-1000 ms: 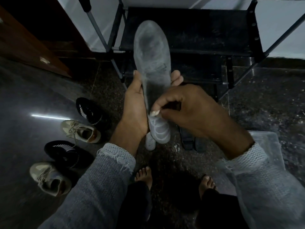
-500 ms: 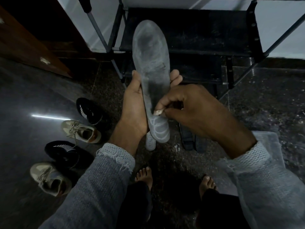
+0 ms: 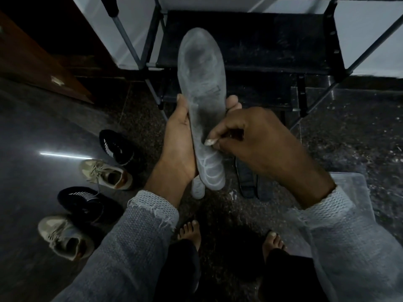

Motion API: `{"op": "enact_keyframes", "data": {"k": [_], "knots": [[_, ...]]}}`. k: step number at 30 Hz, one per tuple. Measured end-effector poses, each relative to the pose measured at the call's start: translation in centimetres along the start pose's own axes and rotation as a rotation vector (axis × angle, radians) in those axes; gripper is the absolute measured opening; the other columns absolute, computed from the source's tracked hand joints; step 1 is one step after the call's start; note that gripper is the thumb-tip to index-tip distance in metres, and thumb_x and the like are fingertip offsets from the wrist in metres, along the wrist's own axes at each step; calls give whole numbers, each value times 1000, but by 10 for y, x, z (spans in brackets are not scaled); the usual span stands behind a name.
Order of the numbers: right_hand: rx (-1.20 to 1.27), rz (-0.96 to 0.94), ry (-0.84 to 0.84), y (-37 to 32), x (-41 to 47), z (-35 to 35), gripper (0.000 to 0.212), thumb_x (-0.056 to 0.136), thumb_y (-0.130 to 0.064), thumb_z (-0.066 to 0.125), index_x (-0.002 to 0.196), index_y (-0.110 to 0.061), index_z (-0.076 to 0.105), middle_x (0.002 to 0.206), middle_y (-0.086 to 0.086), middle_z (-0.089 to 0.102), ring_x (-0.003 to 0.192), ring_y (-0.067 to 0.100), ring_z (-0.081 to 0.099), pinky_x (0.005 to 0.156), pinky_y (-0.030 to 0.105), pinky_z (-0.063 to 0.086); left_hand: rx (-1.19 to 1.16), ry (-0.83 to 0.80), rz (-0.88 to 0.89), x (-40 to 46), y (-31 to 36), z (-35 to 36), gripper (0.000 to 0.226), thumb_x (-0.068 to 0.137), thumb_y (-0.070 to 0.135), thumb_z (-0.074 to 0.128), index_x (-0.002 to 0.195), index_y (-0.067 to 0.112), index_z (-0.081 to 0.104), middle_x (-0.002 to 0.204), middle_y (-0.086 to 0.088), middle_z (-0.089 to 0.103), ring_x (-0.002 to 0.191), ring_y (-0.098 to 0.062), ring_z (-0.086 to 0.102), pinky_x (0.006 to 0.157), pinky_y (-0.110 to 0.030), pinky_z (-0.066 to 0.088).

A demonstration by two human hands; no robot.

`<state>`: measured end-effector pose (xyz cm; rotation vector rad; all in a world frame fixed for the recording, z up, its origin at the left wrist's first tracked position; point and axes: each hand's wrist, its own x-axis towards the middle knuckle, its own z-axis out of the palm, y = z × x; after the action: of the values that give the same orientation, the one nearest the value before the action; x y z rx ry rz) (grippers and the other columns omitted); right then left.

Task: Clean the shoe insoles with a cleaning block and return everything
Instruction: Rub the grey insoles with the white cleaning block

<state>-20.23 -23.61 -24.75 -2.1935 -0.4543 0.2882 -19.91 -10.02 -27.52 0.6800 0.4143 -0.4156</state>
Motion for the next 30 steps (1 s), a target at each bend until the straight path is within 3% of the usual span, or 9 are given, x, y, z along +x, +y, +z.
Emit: {"op": "enact_keyframes", "data": {"k": [2,5,7,12,18,22,24,28,30], "knots": [[11,18,132,4,1,5,11,84,-14,72,88,-24,76,90,-13,72,87,1,65,83,26,54,16,2,6,0,-1,2,75,99,60,25,129,-2,55,136,-21,55,124,-28,57,103,-37,46],[-14,14,366,10,3,14,11,85,-11,70,90,-19,76,91,-5,68,84,6,63,79,31,54,48,10,32,-2,-7,7,75,101,54,26,91,0,76,99,-16,73,89,-23,72,83,-32,58],[-20,25,382,12,4,14,11,85,-11,70,90,-19,76,90,-4,67,83,7,63,79,32,54,55,13,42,-1,-10,6,73,102,52,27,82,3,78,87,-14,74,80,-22,73,75,-31,60],[128,28,-17,5,1,-1,12,82,-12,74,86,-24,76,84,-18,71,86,-6,64,87,15,50,41,26,26,0,-7,2,65,101,55,27,110,3,65,106,-16,72,99,-24,71,83,-33,58],[107,1,218,4,2,18,11,86,-12,71,91,-20,76,88,-14,68,87,1,64,82,18,52,-11,22,12,1,-4,3,71,98,60,30,136,3,50,131,-20,60,121,-28,59,101,-40,48],[41,-19,363,6,4,22,12,87,-13,68,94,-21,75,94,-6,67,87,5,63,81,30,54,45,21,59,-1,-9,7,60,102,51,28,112,3,61,103,-13,69,94,-22,69,89,-32,54],[31,-12,298,4,3,16,12,87,-13,69,91,-22,75,92,-9,68,87,4,63,83,30,54,65,32,59,0,-9,6,60,102,52,26,112,4,60,105,-13,69,98,-22,68,91,-32,53],[79,-50,-91,-7,0,2,14,84,-9,70,88,-21,76,83,-19,68,88,-4,64,86,15,50,55,31,37,0,-4,2,71,99,60,27,124,0,56,128,-21,61,121,-30,59,108,-40,42],[70,-52,-48,-7,0,4,14,85,-10,69,89,-22,76,82,-18,68,87,-1,64,82,17,51,39,31,32,0,-5,3,72,98,60,28,125,-1,56,129,-21,61,122,-31,58,108,-40,41]]}}
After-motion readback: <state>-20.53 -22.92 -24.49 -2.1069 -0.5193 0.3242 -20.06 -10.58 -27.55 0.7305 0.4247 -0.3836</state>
